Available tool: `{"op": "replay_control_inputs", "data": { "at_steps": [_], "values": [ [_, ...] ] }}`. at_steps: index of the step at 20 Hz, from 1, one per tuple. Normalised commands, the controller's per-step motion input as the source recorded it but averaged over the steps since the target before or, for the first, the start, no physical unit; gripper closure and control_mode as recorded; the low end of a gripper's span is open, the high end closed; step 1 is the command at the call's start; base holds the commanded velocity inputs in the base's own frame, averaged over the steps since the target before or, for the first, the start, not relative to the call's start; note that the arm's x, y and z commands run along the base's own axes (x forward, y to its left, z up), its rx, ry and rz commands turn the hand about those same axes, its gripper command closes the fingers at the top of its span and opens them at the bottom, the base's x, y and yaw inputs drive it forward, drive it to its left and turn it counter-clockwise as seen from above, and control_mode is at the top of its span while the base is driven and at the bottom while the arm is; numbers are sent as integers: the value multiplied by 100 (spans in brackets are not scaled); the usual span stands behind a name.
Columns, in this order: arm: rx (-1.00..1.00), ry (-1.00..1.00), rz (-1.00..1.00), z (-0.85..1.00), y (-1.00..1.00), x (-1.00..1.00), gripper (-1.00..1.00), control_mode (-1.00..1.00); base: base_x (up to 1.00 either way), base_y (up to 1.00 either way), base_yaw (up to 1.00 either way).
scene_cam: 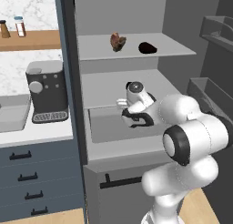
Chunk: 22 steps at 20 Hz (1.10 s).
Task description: Place one avocado and one steak in each tupperware on the nearby counter, to pack two identical lunches.
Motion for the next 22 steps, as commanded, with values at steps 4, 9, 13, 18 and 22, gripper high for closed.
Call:
{"op": "replay_control_inputs", "data": {
  "at_steps": [4,9,13,18,22],
  "values": [
    [1,2,4,48,1,-97,100,-100,0,0,0],
    [3,1,3,49,0,-100,100,-100,0,0,0],
    [1,4,5,52,0,-98,100,-100,0,0,0],
    [0,0,1,58,0,-82,100,-100,0,0,0],
    [0,0,3,29,0,-77,100,-100,0,0,0]
  ]
}}
